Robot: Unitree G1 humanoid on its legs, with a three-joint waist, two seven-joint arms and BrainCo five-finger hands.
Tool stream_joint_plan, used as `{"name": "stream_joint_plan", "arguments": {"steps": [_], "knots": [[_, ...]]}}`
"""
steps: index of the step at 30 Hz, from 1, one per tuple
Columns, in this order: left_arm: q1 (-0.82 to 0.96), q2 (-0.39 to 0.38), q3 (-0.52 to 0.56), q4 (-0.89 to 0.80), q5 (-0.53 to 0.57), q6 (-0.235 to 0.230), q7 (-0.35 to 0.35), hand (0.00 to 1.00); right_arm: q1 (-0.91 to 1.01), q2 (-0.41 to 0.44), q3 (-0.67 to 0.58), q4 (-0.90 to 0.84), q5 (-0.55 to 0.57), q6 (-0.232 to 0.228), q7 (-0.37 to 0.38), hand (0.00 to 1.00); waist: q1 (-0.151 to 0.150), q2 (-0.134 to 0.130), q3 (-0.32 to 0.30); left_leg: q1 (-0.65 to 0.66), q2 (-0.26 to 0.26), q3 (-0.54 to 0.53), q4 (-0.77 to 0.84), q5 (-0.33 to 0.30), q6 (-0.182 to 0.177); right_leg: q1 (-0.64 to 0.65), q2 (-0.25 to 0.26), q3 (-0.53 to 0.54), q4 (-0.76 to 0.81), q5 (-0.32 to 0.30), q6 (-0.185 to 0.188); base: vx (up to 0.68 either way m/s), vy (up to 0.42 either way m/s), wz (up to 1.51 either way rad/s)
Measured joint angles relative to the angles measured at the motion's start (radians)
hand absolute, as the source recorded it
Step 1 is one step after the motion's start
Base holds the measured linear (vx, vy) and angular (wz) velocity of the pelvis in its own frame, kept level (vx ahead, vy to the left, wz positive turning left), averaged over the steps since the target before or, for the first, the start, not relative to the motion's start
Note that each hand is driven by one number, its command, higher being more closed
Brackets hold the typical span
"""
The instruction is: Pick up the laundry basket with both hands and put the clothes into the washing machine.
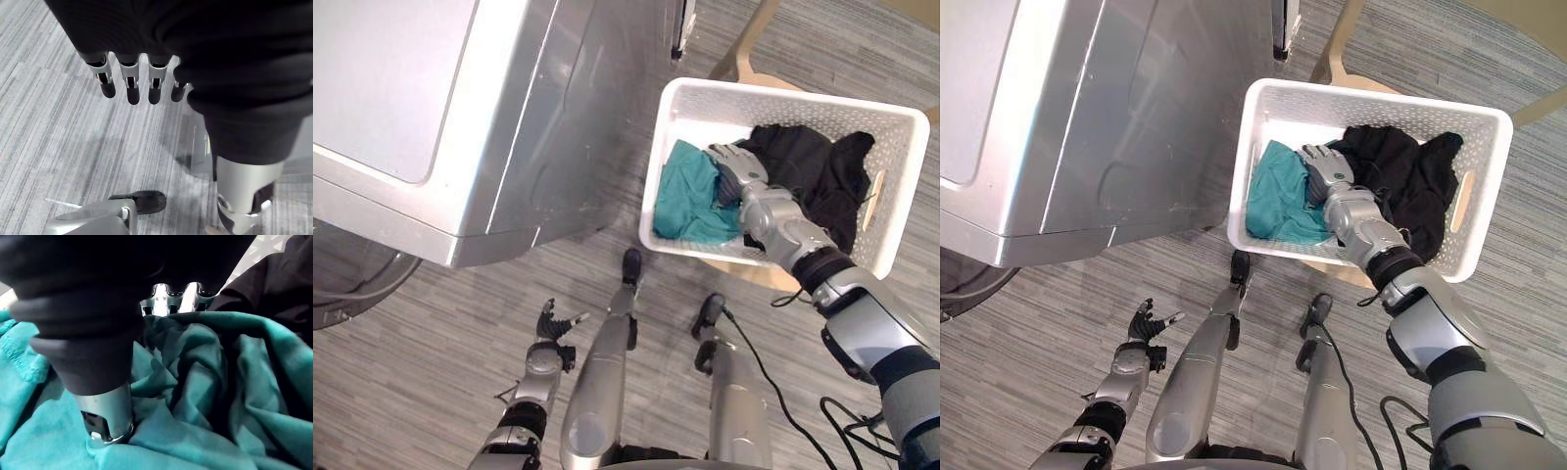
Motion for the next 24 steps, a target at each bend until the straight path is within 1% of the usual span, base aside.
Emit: {"name": "stream_joint_plan", "arguments": {"steps": [2,5,8,9,12,14,15,17,19,20,21,22,23,24], "knots": [[0.001,-0.001,0.0,0.001,0.0,0.001,0.0,0.0,0.022,0.011,-0.039,-0.007,0.041,0.01,-0.001,1.0,0.0,-0.001,-0.001,0.015,0.004,0.003,-0.009,0.007,-0.007,0.003,0.0,-0.003,0.014,-0.003,-0.003,0.02,-0.07,0.02],[0.003,-0.007,0.001,0.003,0.0,0.004,0.0,0.0,0.063,0.021,-0.089,-0.046,0.088,0.02,0.0,1.0,0.001,-0.002,-0.001,0.035,0.008,0.022,-0.009,0.007,-0.007,0.021,0.0,-0.001,0.015,-0.003,-0.004,0.02,-0.04,-0.03],[0.007,-0.013,0.003,0.012,0.001,0.009,-0.002,0.0,0.172,0.02,-0.173,-0.174,0.155,0.034,-0.001,1.0,-0.006,-0.008,-0.003,0.081,0.013,0.049,-0.011,0.007,-0.007,0.059,0.0,0.005,0.014,-0.003,-0.003,0.01,-0.015,-0.05],[0.014,-0.013,0.004,0.012,0.001,0.009,-0.002,0.0,0.229,0.021,-0.232,-0.256,0.181,0.035,-0.003,1.0,-0.01,-0.01,-0.003,0.111,0.015,0.056,-0.018,0.007,-0.007,0.082,0.003,0.012,0.013,-0.003,-0.003,-0.01,-0.036,-0.15],[0.036,-0.011,0.005,0.013,0.002,0.016,-0.004,0.0,0.302,0.026,-0.318,-0.362,0.225,0.035,-0.027,1.0,-0.017,-0.017,-0.004,0.163,0.021,0.071,-0.033,0.007,-0.007,0.121,0.008,0.022,0.005,-0.003,-0.003,-0.02,-0.031,-0.16],[0.079,-0.003,0.007,0.022,0.002,0.028,-0.005,0.0,0.397,0.061,-0.435,-0.477,0.268,0.034,-0.047,1.0,-0.034,-0.035,-0.013,0.224,0.023,0.074,-0.054,0.007,-0.007,0.179,0.018,0.037,-0.028,-0.003,-0.002,-0.02,-0.029,-0.16],[0.091,-0.001,0.009,0.03,0.002,0.03,-0.006,0.0,0.429,0.076,-0.466,-0.511,0.287,0.033,-0.051,1.0,-0.037,-0.042,-0.018,0.24,0.023,0.075,-0.059,0.007,-0.007,0.192,0.02,0.041,-0.036,-0.004,-0.002,-0.01,-0.02,-0.12],[0.137,0.007,0.024,0.064,0.005,0.044,-0.008,0.0,0.548,0.137,-0.552,-0.592,0.359,0.019,-0.07,1.0,-0.049,-0.076,-0.07,0.282,0.022,0.082,-0.096,0.008,-0.007,0.231,0.026,0.044,-0.079,-0.012,0.01,0.02,-0.017,-0.14],[0.176,0.011,0.038,0.087,0.012,0.062,-0.01,0.0,0.652,0.205,-0.623,-0.656,0.418,0.012,-0.077,1.0,-0.07,-0.104,-0.111,0.333,0.021,0.089,-0.132,0.01,-0.01,0.273,0.032,0.052,-0.107,-0.012,0.011,0.05,-0.01,-0.11],[0.187,0.015,0.046,0.094,0.012,0.072,-0.016,0.0,0.71,0.245,-0.657,-0.693,0.458,0.01,-0.084,1.0,-0.072,-0.116,-0.134,0.361,0.021,0.097,-0.142,0.01,-0.01,0.299,0.035,0.06,-0.124,-0.011,0.013,0.08,-0.005,-0.13],[0.197,0.018,0.048,0.094,0.012,0.074,-0.02,0.0,0.738,0.265,-0.67,-0.71,0.479,0.01,-0.085,1.0,-0.075,-0.119,-0.151,0.374,0.021,0.1,-0.152,0.01,-0.01,0.31,0.036,0.065,-0.133,-0.01,0.015,0.1,-0.002,-0.12],[0.219,0.022,0.055,0.097,0.014,0.079,-0.029,0.0,0.788,0.302,-0.686,-0.745,0.514,0.009,-0.085,1.0,-0.088,-0.123,-0.181,0.404,0.019,0.104,-0.167,0.01,-0.01,0.339,0.038,0.067,-0.152,-0.007,0.018,0.11,0.001,-0.1],[0.236,0.022,0.076,0.098,0.02,0.087,-0.03,0.0,0.831,0.331,-0.694,-0.779,0.555,-0.007,-0.084,1.0,-0.092,-0.123,-0.201,0.44,0.016,0.112,-0.174,0.009,-0.01,0.374,0.038,0.073,-0.17,-0.005,0.021,0.1,0.004,-0.12],[0.245,0.023,0.086,0.099,0.02,0.092,-0.03,0.0,0.852,0.341,-0.695,-0.798,0.569,-0.016,-0.083,1.0,-0.091,-0.122,-0.213,0.456,0.016,0.118,-0.18,0.008,-0.009,0.387,0.04,0.079,-0.178,-0.004,0.023,0.08,0.002,-0.23]]}}
